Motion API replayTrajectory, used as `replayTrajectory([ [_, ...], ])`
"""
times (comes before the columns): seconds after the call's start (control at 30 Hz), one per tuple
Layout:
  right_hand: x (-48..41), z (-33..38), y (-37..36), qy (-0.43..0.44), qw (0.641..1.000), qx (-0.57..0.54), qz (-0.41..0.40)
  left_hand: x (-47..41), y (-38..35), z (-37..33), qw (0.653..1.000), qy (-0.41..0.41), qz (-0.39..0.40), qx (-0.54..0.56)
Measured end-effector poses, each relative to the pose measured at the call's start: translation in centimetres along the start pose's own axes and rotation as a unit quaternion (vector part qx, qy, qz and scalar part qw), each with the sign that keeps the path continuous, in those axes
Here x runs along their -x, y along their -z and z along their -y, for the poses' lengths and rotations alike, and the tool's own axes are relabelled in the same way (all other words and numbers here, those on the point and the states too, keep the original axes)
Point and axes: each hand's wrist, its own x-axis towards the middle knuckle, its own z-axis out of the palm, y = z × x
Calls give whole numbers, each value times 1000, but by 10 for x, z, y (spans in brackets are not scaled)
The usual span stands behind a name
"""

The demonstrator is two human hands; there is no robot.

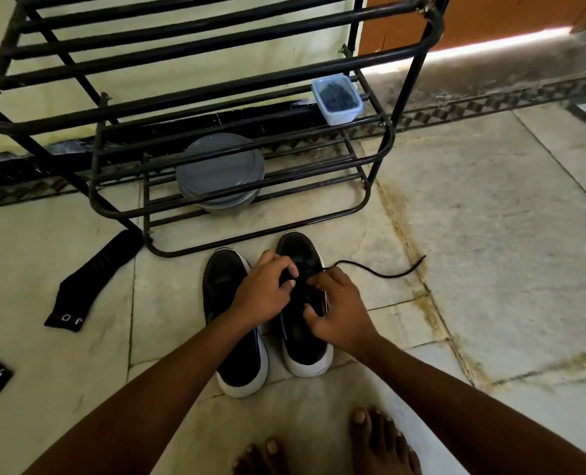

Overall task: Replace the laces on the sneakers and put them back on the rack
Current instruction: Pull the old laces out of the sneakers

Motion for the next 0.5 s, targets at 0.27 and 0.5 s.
replayTrajectory([
  [0.27, 8, 5, -16, -23, 990, 133, -28, -10, -4, -6, 998, 51, 41, 13],
  [0.5, 11, 16, -17, -31, 978, 198, -58, -16, 4, -11, 996, 38, 71, -31],
])
